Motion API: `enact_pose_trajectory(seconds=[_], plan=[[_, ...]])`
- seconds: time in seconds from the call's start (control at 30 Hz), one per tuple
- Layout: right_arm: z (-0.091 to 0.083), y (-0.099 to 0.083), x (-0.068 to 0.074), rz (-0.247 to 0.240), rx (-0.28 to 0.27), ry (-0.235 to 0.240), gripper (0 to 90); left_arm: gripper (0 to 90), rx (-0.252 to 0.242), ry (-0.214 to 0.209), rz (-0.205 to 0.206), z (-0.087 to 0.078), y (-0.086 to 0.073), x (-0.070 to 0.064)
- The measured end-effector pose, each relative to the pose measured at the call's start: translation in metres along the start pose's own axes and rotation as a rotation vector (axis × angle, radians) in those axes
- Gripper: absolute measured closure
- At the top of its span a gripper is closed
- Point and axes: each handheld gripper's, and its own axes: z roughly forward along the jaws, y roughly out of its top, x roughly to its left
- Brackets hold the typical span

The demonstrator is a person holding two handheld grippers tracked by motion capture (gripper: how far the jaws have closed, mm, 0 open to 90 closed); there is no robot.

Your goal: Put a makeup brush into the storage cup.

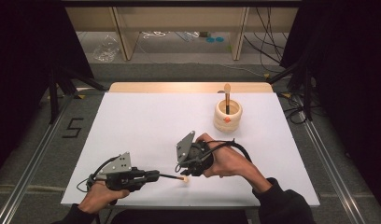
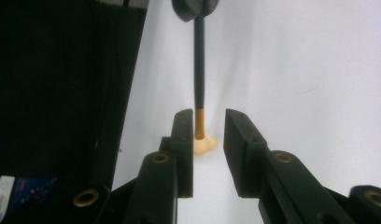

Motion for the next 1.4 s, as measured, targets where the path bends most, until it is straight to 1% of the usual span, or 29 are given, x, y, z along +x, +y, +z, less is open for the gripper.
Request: enact_pose_trajectory(seconds=[0.03,0.07,0.1,0.17,0.2,0.23,0.27,0.3,0.33,0.47,0.53,0.63,0.67,0.7,0.77,0.8,0.83,0.9,0.93,0.97,1.0,1.03,1.1,1.17,1.2,1.23,1.27,1.3,1.4], plan=[[-0.004,-0.001,-0.001,0.016,-0.020,-0.003,72.2,84.6,-0.001,0.010,0.004,-0.001,0.001,0.000],[-0.005,-0.002,-0.001,0.033,-0.035,-0.008,71.4,84.6,-0.014,-0.010,0.000,-0.001,0.002,0.000],[-0.007,-0.003,0.000,0.076,-0.052,-0.010,70.3,84.6,-0.013,0.001,0.011,-0.002,0.003,0.000],[-0.007,-0.006,0.001,0.108,-0.062,-0.002,67.6,84.6,-0.020,0.017,-0.014,-0.004,0.003,-0.002],[-0.007,-0.007,0.001,0.130,-0.073,0.005,66.7,84.7,-0.031,0.010,-0.006,-0.005,0.004,-0.001],[-0.006,-0.010,0.001,0.148,-0.085,0.004,65.9,84.6,-0.037,0.037,-0.006,-0.006,0.005,-0.001],[-0.006,-0.011,0.002,0.163,-0.088,0.012,65.0,84.7,-0.051,0.045,-0.015,-0.007,0.006,-0.001],[-0.005,-0.014,0.002,0.175,-0.104,-0.010,62.8,84.6,-0.062,0.043,-0.012,-0.008,0.007,0.001],[-0.006,-0.015,0.003,0.197,-0.115,-0.003,61.8,84.7,-0.068,0.066,-0.025,-0.011,0.007,0.001],[-0.008,-0.027,0.006,0.299,-0.195,-0.027,58.1,84.6,-0.119,0.088,-0.046,-0.015,0.009,0.005],[-0.008,-0.033,0.007,0.364,-0.240,-0.038,56.7,84.6,-0.139,0.104,-0.056,-0.017,0.010,0.006],[-0.005,-0.042,0.012,0.441,-0.303,-0.048,53.7,84.6,-0.159,0.125,-0.080,-0.020,0.011,0.007],[-0.004,-0.043,0.012,0.452,-0.315,-0.054,52.6,84.6,-0.162,0.140,-0.079,-0.021,0.011,0.008],[-0.003,-0.045,0.014,0.490,-0.339,-0.043,51.5,84.6,-0.170,0.145,-0.087,-0.022,0.011,0.008],[-0.001,-0.048,0.016,0.524,-0.359,-0.036,51.0,84.7,-0.187,0.153,-0.094,-0.023,0.012,0.009],[0.000,-0.049,0.017,0.526,-0.362,-0.026,51.0,84.6,-0.203,0.150,-0.096,-0.024,0.012,0.009],[0.003,-0.050,0.019,0.545,-0.383,-0.013,50.7,84.6,-0.199,0.164,-0.094,-0.025,0.013,0.009],[0.007,-0.051,0.020,0.580,-0.405,-0.006,48.3,84.6,-0.220,0.159,-0.090,-0.025,0.013,0.010],[0.008,-0.052,0.021,0.595,-0.409,-0.002,48.0,84.6,-0.222,0.176,-0.093,-0.027,0.014,0.009],[0.010,-0.053,0.022,0.616,-0.427,-0.004,47.9,84.6,-0.226,0.171,-0.083,-0.027,0.015,0.010],[0.012,-0.054,0.023,0.627,-0.435,-0.004,47.3,84.6,-0.236,0.183,-0.103,-0.028,0.015,0.008],[0.015,-0.054,0.023,0.640,-0.439,-0.003,46.2,84.6,-0.240,0.175,-0.080,-0.029,0.016,0.009],[0.020,-0.055,0.024,0.657,-0.446,0.023,45.6,84.6,-0.250,0.176,-0.079,-0.029,0.017,0.009],[0.025,-0.055,0.026,0.673,-0.454,0.032,45.3,84.6,-0.259,0.186,-0.103,-0.029,0.017,0.008],[0.027,-0.056,0.026,0.668,-0.453,0.037,45.1,84.6,-0.260,0.176,-0.079,-0.030,0.018,0.009],[0.030,-0.056,0.026,0.689,-0.474,0.050,44.8,84.6,-0.266,0.179,-0.092,-0.030,0.018,0.008],[0.033,-0.056,0.026,0.696,-0.495,0.049,43.6,84.6,-0.272,0.181,-0.092,-0.030,0.018,0.007],[0.035,-0.057,0.026,0.717,-0.509,0.068,42.7,84.6,-0.274,0.177,-0.089,-0.030,0.019,0.007],[0.041,-0.058,0.026,0.759,-0.570,0.070,42.9,84.6,-0.290,0.184,-0.109,-0.030,0.020,0.004]])
